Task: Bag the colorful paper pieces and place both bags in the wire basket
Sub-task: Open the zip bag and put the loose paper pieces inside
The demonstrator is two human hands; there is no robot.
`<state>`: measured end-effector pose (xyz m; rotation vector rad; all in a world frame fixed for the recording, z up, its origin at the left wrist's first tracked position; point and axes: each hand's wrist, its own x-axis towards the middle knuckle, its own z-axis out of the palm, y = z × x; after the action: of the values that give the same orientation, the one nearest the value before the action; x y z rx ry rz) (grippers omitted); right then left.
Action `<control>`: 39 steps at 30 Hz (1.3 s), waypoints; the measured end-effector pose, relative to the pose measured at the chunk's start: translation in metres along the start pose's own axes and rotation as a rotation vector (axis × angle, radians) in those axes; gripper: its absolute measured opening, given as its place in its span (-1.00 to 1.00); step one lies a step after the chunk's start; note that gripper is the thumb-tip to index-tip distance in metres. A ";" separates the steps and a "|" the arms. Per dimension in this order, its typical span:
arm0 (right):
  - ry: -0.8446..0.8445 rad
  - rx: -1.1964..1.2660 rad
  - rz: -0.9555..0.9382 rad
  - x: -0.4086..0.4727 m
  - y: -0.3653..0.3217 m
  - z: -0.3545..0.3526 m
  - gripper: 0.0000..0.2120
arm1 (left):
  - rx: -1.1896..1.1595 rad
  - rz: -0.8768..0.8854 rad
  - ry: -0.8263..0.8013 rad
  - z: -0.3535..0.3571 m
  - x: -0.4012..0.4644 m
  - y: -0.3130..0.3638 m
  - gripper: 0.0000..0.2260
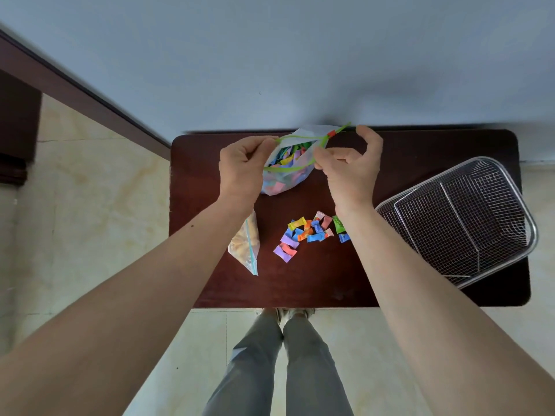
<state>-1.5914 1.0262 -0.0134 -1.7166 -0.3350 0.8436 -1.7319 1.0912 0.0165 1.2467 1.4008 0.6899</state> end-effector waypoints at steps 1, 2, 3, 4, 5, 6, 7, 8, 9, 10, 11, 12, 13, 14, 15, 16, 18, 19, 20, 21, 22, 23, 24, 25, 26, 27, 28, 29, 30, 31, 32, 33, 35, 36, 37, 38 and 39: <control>0.002 -0.001 -0.007 -0.002 -0.001 -0.001 -0.37 | -0.058 -0.016 0.029 0.002 -0.002 0.001 -0.86; 0.005 0.001 -0.010 -0.004 -0.002 -0.002 -0.39 | -0.117 -0.034 0.051 0.004 -0.004 0.003 -0.87; 0.009 0.010 -0.010 -0.005 -0.002 -0.003 -0.41 | -0.168 -0.051 0.065 0.007 -0.007 0.005 -0.87; 0.014 0.021 -0.011 -0.007 -0.003 -0.004 -0.42 | -0.207 -0.063 0.074 0.010 -0.008 0.006 -0.86; 0.019 0.031 -0.014 -0.008 -0.003 -0.005 -0.43 | -0.239 -0.073 0.080 0.012 -0.010 0.007 -0.86; 0.021 0.038 -0.017 -0.010 -0.004 -0.006 -0.44 | -0.266 -0.081 0.085 0.014 -0.011 0.008 -0.86; 0.019 0.045 -0.017 -0.012 -0.004 -0.006 -0.46 | -0.284 -0.088 0.090 0.016 -0.011 0.008 -0.85; 0.013 0.052 -0.016 -0.013 -0.004 -0.007 -0.49 | -0.289 -0.091 0.093 0.017 -0.011 0.007 -0.85; 0.006 0.060 -0.015 -0.015 -0.003 -0.009 -0.55 | -0.281 -0.088 0.097 0.018 -0.010 0.007 -0.84; 0.002 0.061 -0.017 -0.018 -0.001 -0.011 -0.62 | -0.269 -0.082 0.101 0.019 -0.009 0.006 -0.83; 0.006 0.051 -0.016 -0.020 0.004 -0.013 -0.68 | -0.260 -0.076 0.107 0.019 -0.008 0.005 -0.83; 0.014 0.033 -0.012 -0.024 0.012 -0.015 -0.72 | -0.251 -0.074 0.115 0.020 -0.007 0.003 -0.82; 0.026 0.006 -0.008 -0.028 0.022 -0.018 -0.73 | -0.247 -0.070 0.119 0.021 -0.006 0.001 -0.82; 0.030 -0.035 -0.002 -0.032 0.034 -0.021 -0.75 | -0.247 -0.065 0.117 0.021 -0.006 0.000 -0.82; 0.022 -0.079 0.007 -0.036 0.046 -0.024 -0.76 | -0.253 -0.061 0.113 0.022 -0.005 -0.001 -0.82; 0.002 -0.128 0.018 -0.041 0.058 -0.026 -0.75 | -0.262 -0.056 0.111 0.022 -0.005 -0.001 -0.82; -0.035 -0.287 -0.034 -0.048 0.084 -0.030 -0.66 | -0.283 -0.048 0.118 0.025 -0.003 -0.003 -0.82; -0.040 -0.409 -0.133 -0.050 0.098 -0.031 -0.59 | -0.292 -0.040 0.120 0.026 -0.002 -0.004 -0.83; -0.054 -0.545 -0.231 -0.051 0.112 -0.031 -0.49 | -0.298 -0.032 0.116 0.026 -0.001 -0.005 -0.83; -0.071 -0.679 -0.297 -0.052 0.124 -0.031 -0.39 | -0.303 -0.021 0.109 0.027 -0.001 -0.005 -0.83; -0.089 -0.804 -0.322 -0.054 0.134 -0.030 -0.29 | -0.309 -0.009 0.100 0.027 0.000 -0.007 -0.83; -0.111 -0.910 -0.325 -0.056 0.143 -0.030 -0.20 | -0.317 0.002 0.094 0.027 -0.001 -0.007 -0.83; -0.130 -0.988 -0.327 -0.058 0.150 -0.029 -0.13 | -0.327 0.011 0.093 0.027 0.000 -0.009 -0.82; -0.137 -1.039 -0.341 -0.060 0.155 -0.028 -0.09 | -0.340 0.017 0.094 0.027 0.000 -0.011 -0.82; -0.141 -1.066 -0.367 -0.060 0.160 -0.026 -0.07 | -0.355 0.021 0.094 0.027 0.000 -0.011 -0.82; -0.141 -1.079 -0.397 -0.059 0.165 -0.023 -0.07 | -0.366 0.024 0.094 0.027 0.000 -0.013 -0.82; -0.139 -1.089 -0.419 -0.058 0.168 -0.019 -0.07 | -0.374 0.027 0.096 0.027 0.000 -0.014 -0.82; -0.138 -1.099 -0.440 -0.057 0.171 -0.016 -0.10 | -0.379 0.029 0.098 0.027 -0.001 -0.015 -0.82; -0.132 -1.107 -0.464 -0.056 0.175 -0.013 -0.14 | -0.385 0.032 0.097 0.027 -0.001 -0.017 -0.83; -0.113 -1.108 -0.503 -0.056 0.178 -0.011 -0.20 | -0.393 0.036 0.094 0.027 -0.002 -0.018 -0.83; -0.087 -1.099 -0.547 -0.054 0.182 -0.010 -0.28 | -0.401 0.040 0.092 0.027 -0.002 -0.020 -0.83; -0.057 -1.078 -0.591 -0.053 0.185 -0.010 -0.38 | -0.409 0.043 0.088 0.027 -0.003 -0.021 -0.84; -0.017 -1.019 -0.643 -0.051 0.189 -0.010 -0.56 | -0.419 0.050 0.086 0.026 -0.003 -0.024 -0.83; -0.009 -0.995 -0.653 -0.051 0.191 -0.011 -0.63 | -0.426 0.051 0.086 0.026 -0.003 -0.025 -0.83; -0.004 -0.976 -0.660 -0.052 0.192 -0.012 -0.69 | -0.436 0.051 0.084 0.026 -0.004 -0.026 -0.83; -0.003 -0.961 -0.665 -0.052 0.193 -0.012 -0.73 | -0.443 0.051 0.083 0.026 -0.004 -0.026 -0.83; -0.005 -0.952 -0.675 -0.052 0.193 -0.012 -0.75 | -0.445 0.051 0.084 0.026 -0.004 -0.026 -0.83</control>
<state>-1.6581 0.9236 -0.1720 -2.2145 -1.3938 0.1553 -1.7158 1.0742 -0.0118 0.9105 1.1986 1.0354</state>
